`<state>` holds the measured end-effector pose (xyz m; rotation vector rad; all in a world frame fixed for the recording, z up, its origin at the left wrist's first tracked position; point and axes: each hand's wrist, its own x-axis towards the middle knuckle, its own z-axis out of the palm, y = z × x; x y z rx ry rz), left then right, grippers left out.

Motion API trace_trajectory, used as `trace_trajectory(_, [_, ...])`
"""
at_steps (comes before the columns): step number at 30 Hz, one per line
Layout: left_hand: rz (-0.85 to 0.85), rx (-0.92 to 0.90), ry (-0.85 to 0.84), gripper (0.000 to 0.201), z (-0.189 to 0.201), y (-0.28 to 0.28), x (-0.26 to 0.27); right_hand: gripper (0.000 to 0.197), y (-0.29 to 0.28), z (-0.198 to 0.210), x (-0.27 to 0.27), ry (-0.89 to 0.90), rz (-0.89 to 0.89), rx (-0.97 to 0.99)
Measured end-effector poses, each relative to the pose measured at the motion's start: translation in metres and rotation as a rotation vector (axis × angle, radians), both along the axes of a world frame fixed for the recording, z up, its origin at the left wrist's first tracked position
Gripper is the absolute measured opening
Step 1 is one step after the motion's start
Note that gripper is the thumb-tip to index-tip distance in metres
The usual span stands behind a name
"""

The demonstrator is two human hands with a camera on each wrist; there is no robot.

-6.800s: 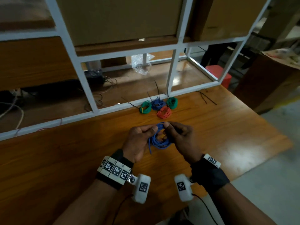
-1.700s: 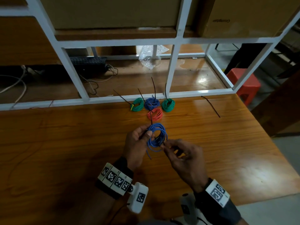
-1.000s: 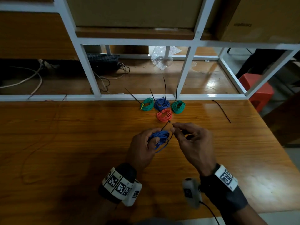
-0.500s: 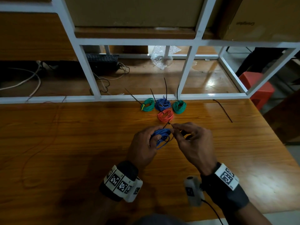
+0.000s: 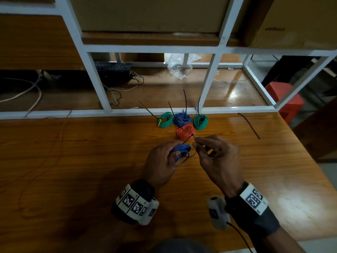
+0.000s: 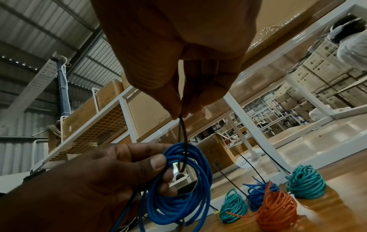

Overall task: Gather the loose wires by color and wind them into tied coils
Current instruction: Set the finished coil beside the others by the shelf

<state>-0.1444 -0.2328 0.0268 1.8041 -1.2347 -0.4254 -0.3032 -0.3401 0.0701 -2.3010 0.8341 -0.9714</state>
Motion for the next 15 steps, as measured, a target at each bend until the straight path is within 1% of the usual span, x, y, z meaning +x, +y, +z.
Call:
trace_trajectory(3, [-0.005,0.018,-0.059,0.037,0.0,0.0024,-0.0003,0.015,-0.0002,-0.0036,0.0,0.02,0.012,0.014])
trace_trajectory(8, [-0.019,0.04,-0.061,0.04,0.0003,0.003,-0.0016,0.013,0.0003,-0.0063,0.0007,0.029,0.02,0.061])
trace_trajectory(11, [-0.024,0.031,-0.063,0.038,0.0044,0.0018,-0.0029,0.012,0.001,-0.0088,0.0004,0.048,0.049,0.079])
trace_trajectory(13, [-0.034,0.028,-0.054,0.036,0.0065,0.0009,-0.0034,0.013,0.0031,-0.0094,0.0,0.025,0.048,0.095])
trace_trajectory(15, [-0.029,0.023,-0.051,0.036,0.0069,-0.0003,-0.0026,0.014,0.0055,-0.0074,-0.0021,-0.04,0.039,0.093])
